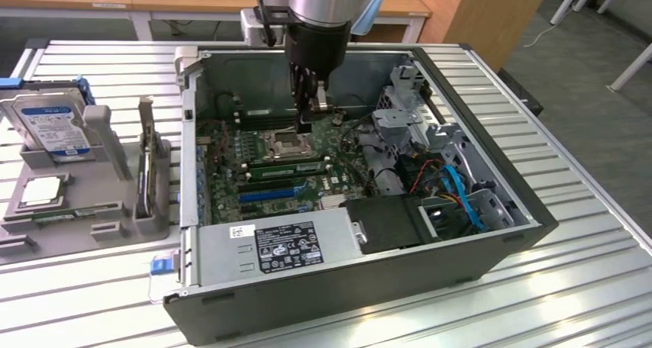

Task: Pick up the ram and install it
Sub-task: 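Press down the ram until it locks into place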

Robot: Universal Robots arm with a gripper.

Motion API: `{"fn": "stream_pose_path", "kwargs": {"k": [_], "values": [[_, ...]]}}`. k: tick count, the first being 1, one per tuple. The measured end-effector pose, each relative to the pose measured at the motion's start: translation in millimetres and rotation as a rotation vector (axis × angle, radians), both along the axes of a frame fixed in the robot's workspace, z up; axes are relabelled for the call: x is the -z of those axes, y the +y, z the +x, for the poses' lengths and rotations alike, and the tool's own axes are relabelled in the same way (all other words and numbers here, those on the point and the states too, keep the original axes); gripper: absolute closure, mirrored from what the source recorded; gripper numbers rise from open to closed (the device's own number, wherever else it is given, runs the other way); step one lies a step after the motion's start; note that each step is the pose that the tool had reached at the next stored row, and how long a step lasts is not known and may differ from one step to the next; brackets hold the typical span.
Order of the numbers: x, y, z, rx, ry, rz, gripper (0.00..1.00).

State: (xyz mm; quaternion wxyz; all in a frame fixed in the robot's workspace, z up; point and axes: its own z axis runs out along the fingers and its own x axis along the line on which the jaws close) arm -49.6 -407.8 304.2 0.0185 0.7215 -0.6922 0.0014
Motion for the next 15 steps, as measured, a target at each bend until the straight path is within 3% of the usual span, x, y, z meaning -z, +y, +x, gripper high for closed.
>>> {"fn": "stream_pose_path", "kwargs": {"k": [15], "values": [[-0.1, 0.0, 0.0, 0.000, 0.0001, -0.0001, 0.89]]}}
